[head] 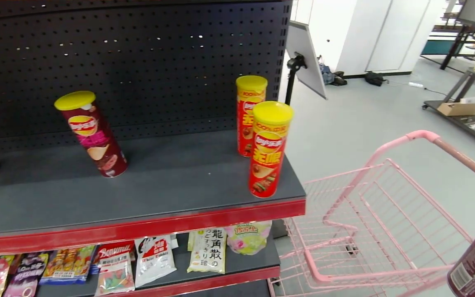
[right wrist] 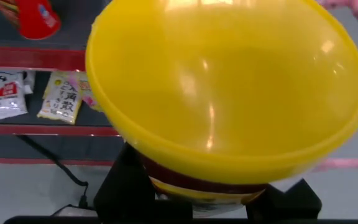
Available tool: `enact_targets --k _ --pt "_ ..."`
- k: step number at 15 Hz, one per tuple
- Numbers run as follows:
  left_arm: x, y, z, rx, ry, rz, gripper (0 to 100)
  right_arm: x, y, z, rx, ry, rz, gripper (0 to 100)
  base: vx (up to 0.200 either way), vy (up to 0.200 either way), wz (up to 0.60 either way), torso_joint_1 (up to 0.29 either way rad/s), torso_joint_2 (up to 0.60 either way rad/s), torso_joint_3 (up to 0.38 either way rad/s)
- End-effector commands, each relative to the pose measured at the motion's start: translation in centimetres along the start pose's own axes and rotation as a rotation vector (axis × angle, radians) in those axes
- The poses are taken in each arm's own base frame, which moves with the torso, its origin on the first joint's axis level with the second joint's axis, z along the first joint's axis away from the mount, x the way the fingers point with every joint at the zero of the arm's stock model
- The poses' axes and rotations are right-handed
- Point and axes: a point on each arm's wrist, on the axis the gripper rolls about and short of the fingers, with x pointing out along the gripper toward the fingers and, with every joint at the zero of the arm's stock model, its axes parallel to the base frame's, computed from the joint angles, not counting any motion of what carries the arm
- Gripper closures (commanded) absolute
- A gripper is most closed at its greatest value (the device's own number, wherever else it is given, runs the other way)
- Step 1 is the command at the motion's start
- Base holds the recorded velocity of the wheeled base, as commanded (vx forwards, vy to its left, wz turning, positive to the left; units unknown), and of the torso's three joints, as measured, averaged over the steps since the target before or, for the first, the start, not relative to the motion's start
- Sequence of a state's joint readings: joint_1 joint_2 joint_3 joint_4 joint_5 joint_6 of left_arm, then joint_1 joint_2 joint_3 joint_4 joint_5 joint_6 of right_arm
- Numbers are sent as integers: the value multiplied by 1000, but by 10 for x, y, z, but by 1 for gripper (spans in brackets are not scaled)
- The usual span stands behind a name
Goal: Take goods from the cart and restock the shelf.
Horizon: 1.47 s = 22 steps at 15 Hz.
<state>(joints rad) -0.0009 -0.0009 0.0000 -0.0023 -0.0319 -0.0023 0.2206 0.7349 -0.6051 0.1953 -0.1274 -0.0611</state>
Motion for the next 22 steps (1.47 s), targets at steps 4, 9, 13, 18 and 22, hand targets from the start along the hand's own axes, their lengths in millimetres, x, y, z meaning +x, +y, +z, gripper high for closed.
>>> enact_targets --k 4,9,13,18,22 --pt "0 0 0 -1 0 -1 0 -3 1 -26 -5 -38 -5 100 0 50 150 1 2 2" --pt "0 0 0 -1 0 1 0 -25 2 -68 -24 -117 31 100 0 200 0 3 3 3" --pt "0 0 0 1 0 1 0 -28 3 -66 -22 -154 88 100 0 200 0 6 2 1" --pt "0 0 0 1 0 -1 0 -32 5 -76 -27 -174 183 100 0 200 0 0 0 3" --pt "0 0 0 1 0 1 0 -32 5 -77 -29 -171 185 100 0 200 0 4 1 1"
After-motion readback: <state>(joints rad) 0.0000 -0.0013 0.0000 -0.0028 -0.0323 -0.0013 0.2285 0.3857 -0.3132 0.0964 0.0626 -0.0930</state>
